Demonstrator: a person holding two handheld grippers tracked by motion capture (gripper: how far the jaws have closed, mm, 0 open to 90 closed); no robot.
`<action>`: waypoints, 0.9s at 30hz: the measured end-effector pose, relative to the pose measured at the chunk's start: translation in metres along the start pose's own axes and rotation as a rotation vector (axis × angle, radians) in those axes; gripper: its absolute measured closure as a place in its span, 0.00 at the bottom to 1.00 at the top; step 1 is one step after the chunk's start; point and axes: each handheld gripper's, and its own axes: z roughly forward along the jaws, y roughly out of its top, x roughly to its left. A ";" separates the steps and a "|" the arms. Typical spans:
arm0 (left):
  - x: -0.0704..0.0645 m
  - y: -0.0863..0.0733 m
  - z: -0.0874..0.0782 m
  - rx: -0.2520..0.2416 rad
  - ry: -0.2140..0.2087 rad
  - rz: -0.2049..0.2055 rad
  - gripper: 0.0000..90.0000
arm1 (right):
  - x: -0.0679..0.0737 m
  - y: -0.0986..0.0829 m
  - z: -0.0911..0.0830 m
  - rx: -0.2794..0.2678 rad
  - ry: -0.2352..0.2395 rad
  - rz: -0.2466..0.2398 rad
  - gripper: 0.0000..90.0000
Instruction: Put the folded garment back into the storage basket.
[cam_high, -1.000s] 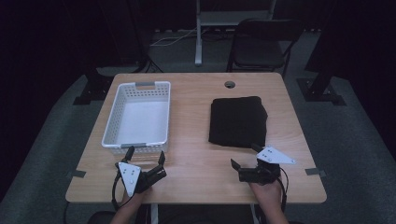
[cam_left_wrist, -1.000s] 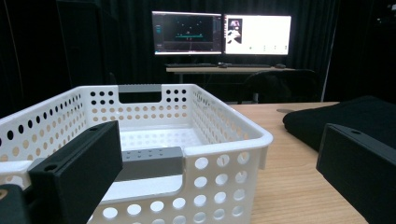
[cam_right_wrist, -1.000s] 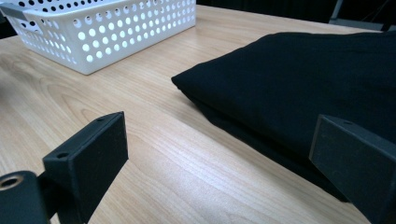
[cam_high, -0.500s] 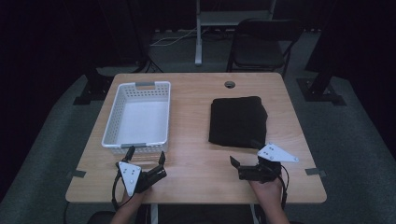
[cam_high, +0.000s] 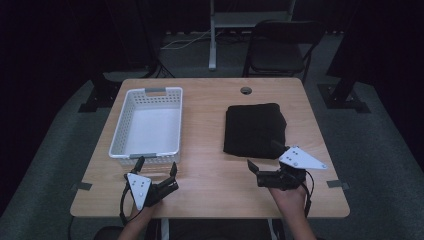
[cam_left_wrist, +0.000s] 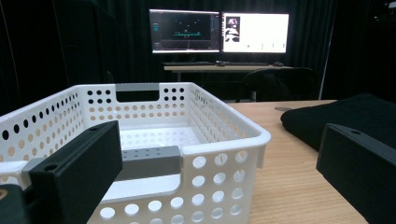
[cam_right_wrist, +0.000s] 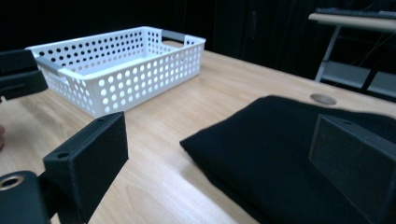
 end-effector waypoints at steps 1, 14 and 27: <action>0.000 0.000 0.000 0.000 0.000 0.000 0.02 | 0.000 0.003 0.000 -0.004 0.006 -0.003 0.05; 0.000 0.000 0.000 0.000 -0.003 -0.001 0.02 | -0.004 0.039 0.000 -0.030 -0.005 -0.045 0.06; 0.000 0.000 0.000 -0.001 -0.006 -0.001 0.02 | -0.023 0.068 0.003 -0.035 -0.012 -0.019 0.06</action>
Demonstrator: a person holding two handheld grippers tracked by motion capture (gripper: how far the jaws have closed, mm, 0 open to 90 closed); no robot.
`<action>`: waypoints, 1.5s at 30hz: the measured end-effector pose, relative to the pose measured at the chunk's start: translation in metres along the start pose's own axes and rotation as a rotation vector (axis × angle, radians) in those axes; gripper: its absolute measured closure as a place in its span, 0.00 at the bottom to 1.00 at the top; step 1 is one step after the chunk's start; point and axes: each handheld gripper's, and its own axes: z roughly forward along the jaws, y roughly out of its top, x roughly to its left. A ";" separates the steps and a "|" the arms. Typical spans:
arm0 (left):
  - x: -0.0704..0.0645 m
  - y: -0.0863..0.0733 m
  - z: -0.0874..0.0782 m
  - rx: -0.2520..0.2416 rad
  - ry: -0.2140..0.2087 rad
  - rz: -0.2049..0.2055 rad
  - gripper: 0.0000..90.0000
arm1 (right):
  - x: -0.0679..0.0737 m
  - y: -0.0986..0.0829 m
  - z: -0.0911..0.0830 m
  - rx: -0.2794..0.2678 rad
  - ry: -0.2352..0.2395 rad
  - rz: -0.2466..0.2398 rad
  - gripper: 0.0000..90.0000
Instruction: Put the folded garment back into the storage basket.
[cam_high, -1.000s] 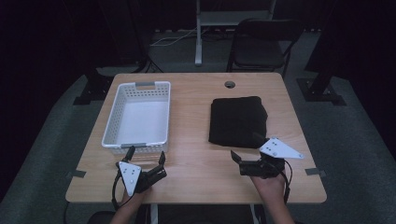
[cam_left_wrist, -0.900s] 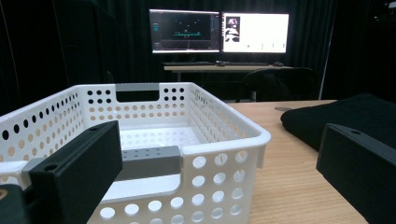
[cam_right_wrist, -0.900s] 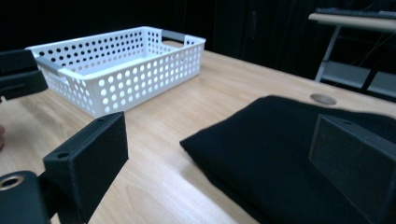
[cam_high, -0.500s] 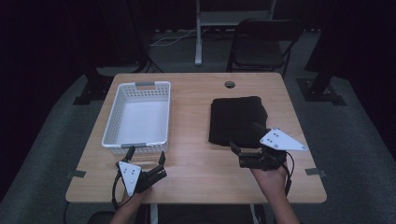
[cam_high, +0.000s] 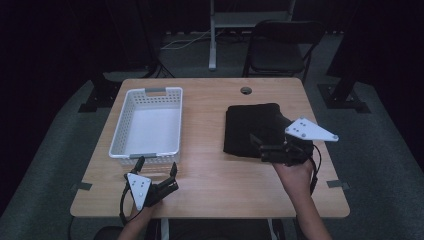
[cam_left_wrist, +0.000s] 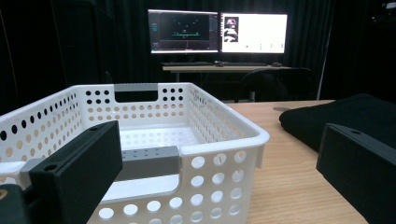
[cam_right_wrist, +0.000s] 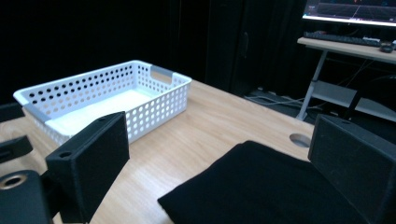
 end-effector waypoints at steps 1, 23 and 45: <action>0.000 0.000 0.000 0.000 0.000 0.000 0.02 | 0.000 0.000 0.000 0.000 0.000 0.000 0.06; 0.000 0.000 0.000 0.003 -0.005 -0.001 0.02 | -0.053 0.005 0.029 0.088 -0.053 0.121 0.06; 0.000 0.000 0.001 0.004 -0.005 -0.002 0.02 | -0.102 -0.017 0.068 0.217 -0.096 0.258 0.06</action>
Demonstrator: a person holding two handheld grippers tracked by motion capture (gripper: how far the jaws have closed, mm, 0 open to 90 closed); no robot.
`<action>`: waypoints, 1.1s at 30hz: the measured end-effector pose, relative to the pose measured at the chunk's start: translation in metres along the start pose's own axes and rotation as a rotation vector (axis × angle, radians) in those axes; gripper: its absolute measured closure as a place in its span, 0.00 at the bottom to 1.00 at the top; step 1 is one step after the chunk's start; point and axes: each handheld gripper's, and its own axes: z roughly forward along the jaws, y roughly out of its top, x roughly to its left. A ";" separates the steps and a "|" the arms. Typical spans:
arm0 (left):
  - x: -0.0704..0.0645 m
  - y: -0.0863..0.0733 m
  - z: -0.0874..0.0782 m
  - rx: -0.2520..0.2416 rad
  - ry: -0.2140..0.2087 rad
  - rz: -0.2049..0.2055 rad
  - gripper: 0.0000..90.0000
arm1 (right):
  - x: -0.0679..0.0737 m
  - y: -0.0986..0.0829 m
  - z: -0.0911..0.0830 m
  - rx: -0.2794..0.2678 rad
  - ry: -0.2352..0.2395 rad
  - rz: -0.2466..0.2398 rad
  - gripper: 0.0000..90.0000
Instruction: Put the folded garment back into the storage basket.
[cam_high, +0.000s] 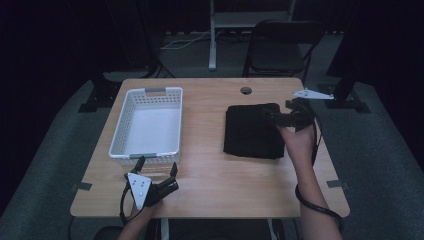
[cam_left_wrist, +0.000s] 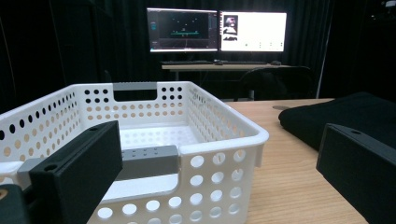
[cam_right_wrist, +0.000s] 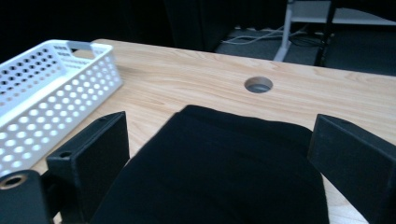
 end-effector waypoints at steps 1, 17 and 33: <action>0.000 0.000 0.000 0.000 0.000 0.000 0.02 | -0.002 -0.001 0.002 0.006 -0.004 0.003 0.06; 0.000 0.000 0.000 -0.001 -0.001 0.000 0.02 | -0.029 -0.014 0.044 0.145 -0.041 0.099 0.06; 0.000 0.000 0.000 -0.003 -0.002 0.000 0.02 | -0.054 -0.029 0.072 0.279 -0.044 0.184 0.06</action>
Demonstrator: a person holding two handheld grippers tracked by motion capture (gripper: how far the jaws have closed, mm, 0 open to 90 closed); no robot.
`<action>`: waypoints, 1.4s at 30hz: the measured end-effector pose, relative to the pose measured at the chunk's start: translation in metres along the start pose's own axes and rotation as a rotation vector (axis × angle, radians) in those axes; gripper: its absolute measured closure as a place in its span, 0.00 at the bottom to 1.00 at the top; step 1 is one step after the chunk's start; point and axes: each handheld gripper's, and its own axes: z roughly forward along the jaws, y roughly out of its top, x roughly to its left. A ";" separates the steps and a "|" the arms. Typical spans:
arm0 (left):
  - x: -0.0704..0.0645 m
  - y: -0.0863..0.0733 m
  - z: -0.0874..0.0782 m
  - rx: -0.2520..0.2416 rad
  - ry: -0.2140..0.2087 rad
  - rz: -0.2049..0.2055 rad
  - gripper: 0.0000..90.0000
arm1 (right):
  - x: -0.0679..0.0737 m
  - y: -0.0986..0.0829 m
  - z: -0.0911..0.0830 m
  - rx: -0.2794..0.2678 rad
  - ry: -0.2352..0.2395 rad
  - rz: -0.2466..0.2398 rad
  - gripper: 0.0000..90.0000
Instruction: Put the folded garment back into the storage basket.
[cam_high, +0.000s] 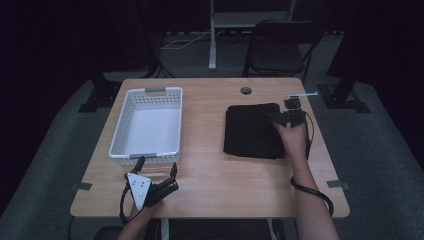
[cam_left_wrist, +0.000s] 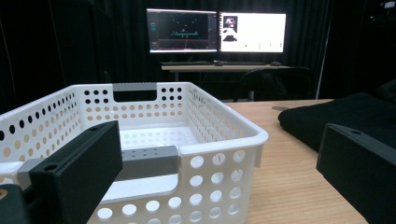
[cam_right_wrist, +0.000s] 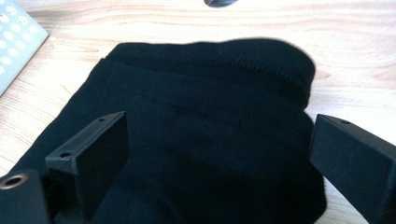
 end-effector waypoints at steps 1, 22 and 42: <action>0.000 0.000 0.000 0.000 0.000 0.000 0.02 | -0.001 -0.001 0.002 0.010 0.002 0.005 0.06; 0.000 0.000 0.000 -0.002 -0.002 0.000 0.02 | -0.010 -0.008 0.034 0.118 0.018 0.038 0.08; 0.000 0.000 -0.001 -0.006 -0.002 -0.001 0.02 | -0.004 -0.015 0.038 0.080 -0.067 0.001 0.07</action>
